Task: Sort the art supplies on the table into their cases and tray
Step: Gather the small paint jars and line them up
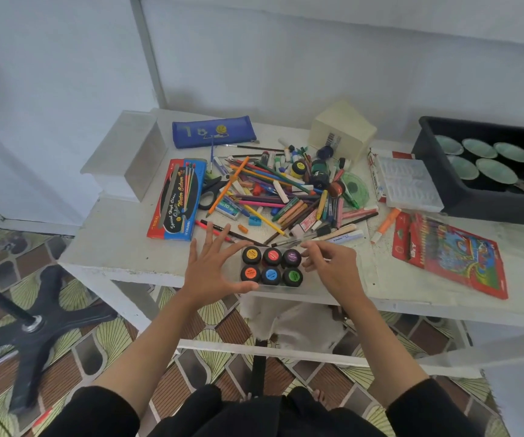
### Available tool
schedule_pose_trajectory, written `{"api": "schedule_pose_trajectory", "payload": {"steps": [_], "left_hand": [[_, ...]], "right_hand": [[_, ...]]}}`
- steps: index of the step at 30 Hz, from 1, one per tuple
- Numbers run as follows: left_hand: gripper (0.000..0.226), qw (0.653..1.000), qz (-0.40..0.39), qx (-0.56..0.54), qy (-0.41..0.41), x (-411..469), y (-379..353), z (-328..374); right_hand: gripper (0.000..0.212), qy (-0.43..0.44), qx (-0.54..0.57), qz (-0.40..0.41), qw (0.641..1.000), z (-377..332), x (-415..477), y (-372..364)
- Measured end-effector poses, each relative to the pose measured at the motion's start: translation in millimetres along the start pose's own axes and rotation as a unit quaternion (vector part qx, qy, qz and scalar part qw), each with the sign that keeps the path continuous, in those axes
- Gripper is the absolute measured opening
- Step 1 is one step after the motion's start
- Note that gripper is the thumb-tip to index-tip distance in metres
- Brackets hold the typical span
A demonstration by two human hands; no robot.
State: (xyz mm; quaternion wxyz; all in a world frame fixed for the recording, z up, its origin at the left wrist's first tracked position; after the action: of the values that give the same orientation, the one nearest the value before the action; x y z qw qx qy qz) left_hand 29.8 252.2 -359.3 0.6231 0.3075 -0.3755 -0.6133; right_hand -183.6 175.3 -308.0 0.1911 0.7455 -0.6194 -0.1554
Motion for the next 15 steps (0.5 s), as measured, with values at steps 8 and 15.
{"api": "schedule_pose_trajectory", "payload": {"steps": [8, 15], "left_hand": [[0.100, 1.000, -0.011, 0.008, -0.001, 1, -3, -3], [0.097, 1.000, -0.010, 0.012, -0.003, 1, -2, -1]], "right_hand": [[0.018, 0.033, -0.141, 0.046, 0.988, -27, 95, 44], [0.041, -0.034, -0.311, 0.055, 0.948, 10, 165, 45]]}}
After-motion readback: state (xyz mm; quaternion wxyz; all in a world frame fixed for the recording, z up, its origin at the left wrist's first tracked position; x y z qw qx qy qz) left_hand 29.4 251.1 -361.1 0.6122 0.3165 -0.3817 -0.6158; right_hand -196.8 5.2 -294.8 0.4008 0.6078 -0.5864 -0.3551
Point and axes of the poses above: each hand's wrist, its own x-axis towards the middle knuckle, its own y-axis out of the back of the hand, z = x × y, the point moved 10 cm from there along x, towards the middle knuckle, and after that the axes turned 9 degrees about -y, right-handed, at the moved point
